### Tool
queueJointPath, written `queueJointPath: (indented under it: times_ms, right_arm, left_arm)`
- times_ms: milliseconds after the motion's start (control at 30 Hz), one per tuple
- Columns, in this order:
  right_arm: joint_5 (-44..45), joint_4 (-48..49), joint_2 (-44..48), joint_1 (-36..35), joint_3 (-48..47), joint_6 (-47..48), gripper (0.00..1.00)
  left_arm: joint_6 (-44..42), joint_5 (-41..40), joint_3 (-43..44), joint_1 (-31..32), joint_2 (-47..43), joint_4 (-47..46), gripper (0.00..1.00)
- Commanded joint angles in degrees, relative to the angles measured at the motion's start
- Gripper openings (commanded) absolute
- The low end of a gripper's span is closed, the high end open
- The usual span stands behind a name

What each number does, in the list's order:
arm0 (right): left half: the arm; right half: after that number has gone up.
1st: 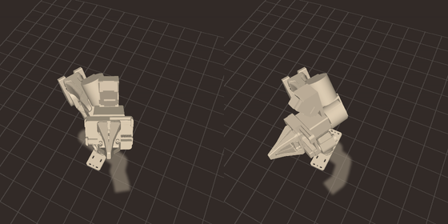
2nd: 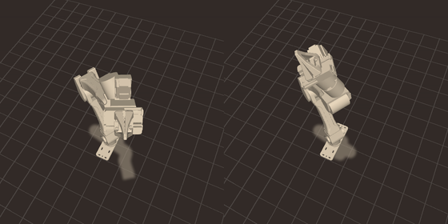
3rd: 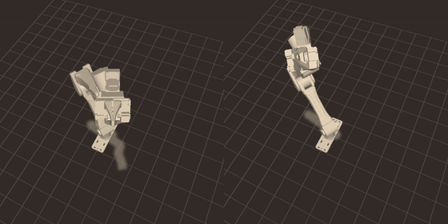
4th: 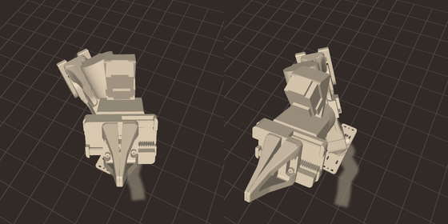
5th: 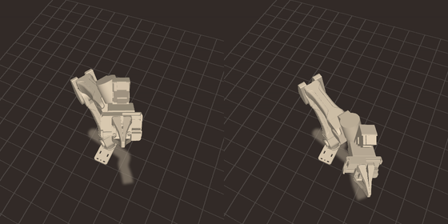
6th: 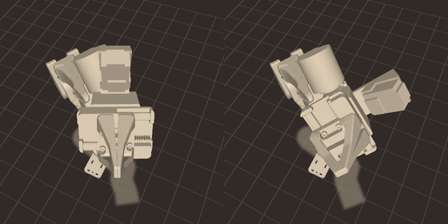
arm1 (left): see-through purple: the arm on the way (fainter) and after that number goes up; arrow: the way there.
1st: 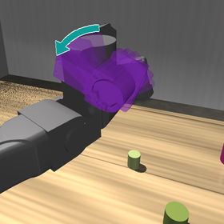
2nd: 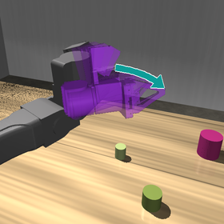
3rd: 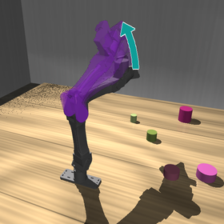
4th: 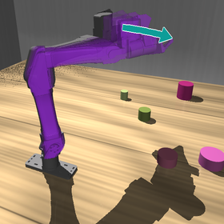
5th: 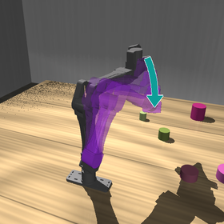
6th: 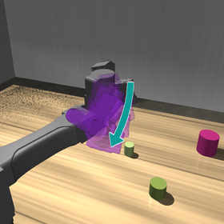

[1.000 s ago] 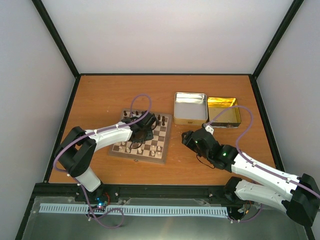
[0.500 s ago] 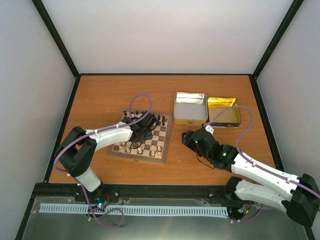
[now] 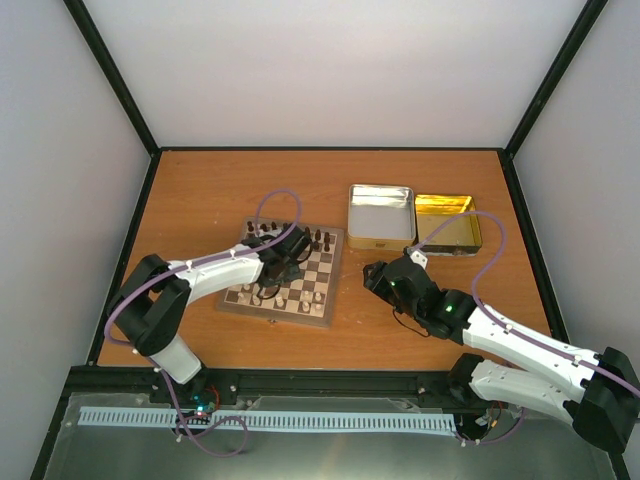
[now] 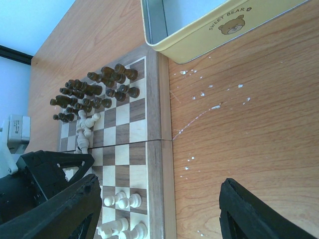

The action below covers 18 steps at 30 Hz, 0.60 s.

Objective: Set up the chess pieces on the board
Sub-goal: Pick up the chess piece from the chessboard.

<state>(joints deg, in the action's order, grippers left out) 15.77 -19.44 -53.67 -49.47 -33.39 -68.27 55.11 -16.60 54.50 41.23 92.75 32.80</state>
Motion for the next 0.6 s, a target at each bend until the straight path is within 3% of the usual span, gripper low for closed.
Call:
queueJointPath:
  times_ms: [0, 167, 567]
  right_arm:
    - [0.9, 1.1, -0.1, 0.4, -0.9, 0.7, 0.65]
    - [0.9, 1.1, 0.0, 0.4, -0.7, 0.5, 0.65]
    - [-2.0, 4.6, -1.5, 0.4, -0.5, 3.6, 0.65]
  left_arm:
    - [-0.5, -0.9, -0.1, 0.0, -1.8, 1.4, 0.08]
    - [-2.2, 2.3, -0.1, 0.0, -3.3, 2.1, 0.01]
    - [-13.4, 12.7, 5.0, 0.0, -4.8, 7.6, 0.01]
